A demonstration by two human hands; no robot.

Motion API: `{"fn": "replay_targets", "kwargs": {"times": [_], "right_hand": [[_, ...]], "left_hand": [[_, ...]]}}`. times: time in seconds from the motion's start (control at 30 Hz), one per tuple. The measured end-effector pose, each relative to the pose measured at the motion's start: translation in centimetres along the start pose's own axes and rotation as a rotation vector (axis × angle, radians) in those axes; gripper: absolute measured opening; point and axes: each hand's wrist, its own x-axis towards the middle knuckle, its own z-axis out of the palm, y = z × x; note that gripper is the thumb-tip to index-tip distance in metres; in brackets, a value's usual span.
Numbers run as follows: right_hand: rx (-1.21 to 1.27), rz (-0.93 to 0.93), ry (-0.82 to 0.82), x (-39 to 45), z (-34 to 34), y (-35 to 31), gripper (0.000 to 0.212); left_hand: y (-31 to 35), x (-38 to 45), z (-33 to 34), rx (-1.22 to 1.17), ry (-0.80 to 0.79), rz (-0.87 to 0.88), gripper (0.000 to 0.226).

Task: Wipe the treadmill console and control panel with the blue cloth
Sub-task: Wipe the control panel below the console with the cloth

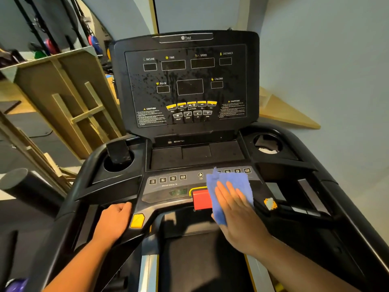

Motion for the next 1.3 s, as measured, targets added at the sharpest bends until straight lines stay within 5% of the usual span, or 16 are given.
{"fn": "replay_targets", "kwargs": {"times": [0.2, 0.43, 0.6, 1.3], "right_hand": [[0.013, 0.029, 0.087, 5.3, -0.3, -1.0, 0.079], [0.019, -0.025, 0.002, 2.3, 0.1, -2.2, 0.087], [0.026, -0.057, 0.124, 5.5, 0.0, -3.3, 0.066], [0.019, -0.119, -0.129, 7.8, 0.3, -7.3, 0.074]], "left_hand": [[-0.2, 0.0, 0.0, 0.003, -0.006, -0.025, 0.048], [0.1, 0.1, 0.0, 0.011, 0.001, -0.005, 0.049], [-0.3, 0.0, 0.1, 0.001, -0.007, -0.007, 0.049], [-0.7, 0.6, 0.0, 0.002, -0.02, -0.009, 0.047]]}}
